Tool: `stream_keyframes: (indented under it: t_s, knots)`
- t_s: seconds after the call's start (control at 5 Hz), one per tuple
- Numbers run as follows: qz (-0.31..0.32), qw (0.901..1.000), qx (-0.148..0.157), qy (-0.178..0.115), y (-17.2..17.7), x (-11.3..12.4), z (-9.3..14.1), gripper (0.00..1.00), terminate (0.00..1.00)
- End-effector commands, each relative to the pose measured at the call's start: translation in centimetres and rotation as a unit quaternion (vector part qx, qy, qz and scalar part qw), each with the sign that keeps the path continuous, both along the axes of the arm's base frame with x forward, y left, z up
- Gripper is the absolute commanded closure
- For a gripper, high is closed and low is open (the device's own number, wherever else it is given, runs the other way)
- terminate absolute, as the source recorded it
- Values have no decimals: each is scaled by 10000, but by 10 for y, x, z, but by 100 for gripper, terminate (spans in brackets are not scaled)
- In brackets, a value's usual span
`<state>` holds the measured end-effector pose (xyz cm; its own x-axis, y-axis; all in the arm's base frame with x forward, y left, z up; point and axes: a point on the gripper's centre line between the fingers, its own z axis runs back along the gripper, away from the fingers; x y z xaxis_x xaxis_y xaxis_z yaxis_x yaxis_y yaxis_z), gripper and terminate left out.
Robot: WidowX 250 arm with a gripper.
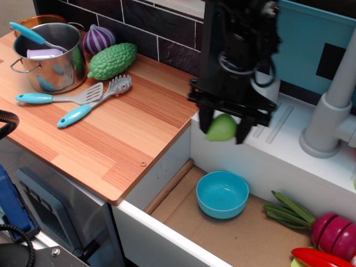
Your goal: Put pear in bowl
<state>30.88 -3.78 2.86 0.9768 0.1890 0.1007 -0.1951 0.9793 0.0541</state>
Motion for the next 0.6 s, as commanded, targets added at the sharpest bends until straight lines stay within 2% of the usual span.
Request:
stream_keyframes:
  t_s: [0.0,0.2,0.4]
  knots:
    - [-85,9993,-156,-331,1,4,10,0,0]
    - [-85,9993,-156,-331,1,4,10,0,0]
    - [-85,9993,-156,-331,1,4,10,0,100]
